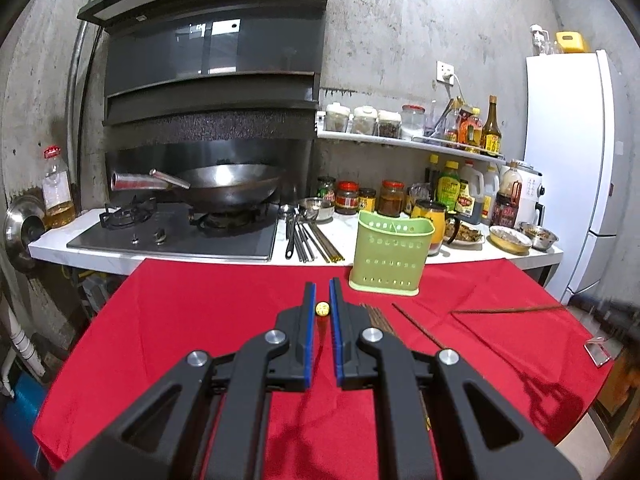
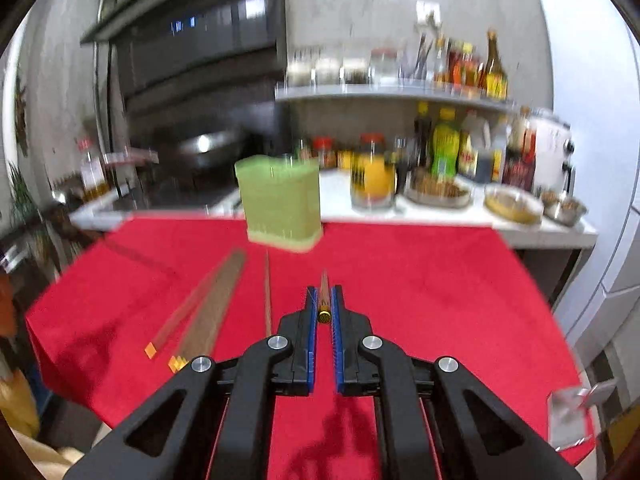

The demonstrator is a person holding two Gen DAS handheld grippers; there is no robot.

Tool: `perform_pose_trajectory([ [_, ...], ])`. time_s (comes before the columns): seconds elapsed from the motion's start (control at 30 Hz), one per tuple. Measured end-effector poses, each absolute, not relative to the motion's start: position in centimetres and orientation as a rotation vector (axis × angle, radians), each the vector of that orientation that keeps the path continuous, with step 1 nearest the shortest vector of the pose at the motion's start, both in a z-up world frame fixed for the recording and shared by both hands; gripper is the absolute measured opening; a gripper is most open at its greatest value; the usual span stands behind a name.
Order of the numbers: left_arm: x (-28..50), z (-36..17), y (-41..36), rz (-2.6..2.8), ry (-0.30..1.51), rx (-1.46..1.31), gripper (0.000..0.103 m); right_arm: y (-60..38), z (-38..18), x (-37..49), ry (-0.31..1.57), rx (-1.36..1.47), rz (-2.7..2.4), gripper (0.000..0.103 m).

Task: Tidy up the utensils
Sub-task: 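Lift the chopstick upright with the left gripper over the green holder while the right gripper does likewise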

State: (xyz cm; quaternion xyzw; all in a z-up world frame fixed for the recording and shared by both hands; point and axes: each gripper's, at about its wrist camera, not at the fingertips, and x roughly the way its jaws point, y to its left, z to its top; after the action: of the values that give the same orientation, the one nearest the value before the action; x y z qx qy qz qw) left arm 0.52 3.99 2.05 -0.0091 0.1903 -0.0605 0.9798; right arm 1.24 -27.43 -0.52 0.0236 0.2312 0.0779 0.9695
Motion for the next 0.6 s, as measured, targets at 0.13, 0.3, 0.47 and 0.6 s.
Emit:
perform_pose_trajectory([
  [0.13,0.1,3.3,4.0,-0.127,0.341,-0.011,0.007,-27.9,2.7,2.0,0.426,0.062,0.173,0.007],
  [0.3,0.4,4.3,3.9,-0.126,0.313,0.009,0.007,-27.6,4.6,3.3,0.415,0.041,0.176,0.007],
  [0.47,1.5,4.7,4.2,-0.127,0.314,0.000,0.007,-26.9,5.8,4.4,0.420,0.012,0.189,0.007],
  [0.6,2.3,4.9,4.3,-0.133,0.315,0.001,0.007,-26.3,6.4,5.7,0.426,-0.012,0.196,0.007],
])
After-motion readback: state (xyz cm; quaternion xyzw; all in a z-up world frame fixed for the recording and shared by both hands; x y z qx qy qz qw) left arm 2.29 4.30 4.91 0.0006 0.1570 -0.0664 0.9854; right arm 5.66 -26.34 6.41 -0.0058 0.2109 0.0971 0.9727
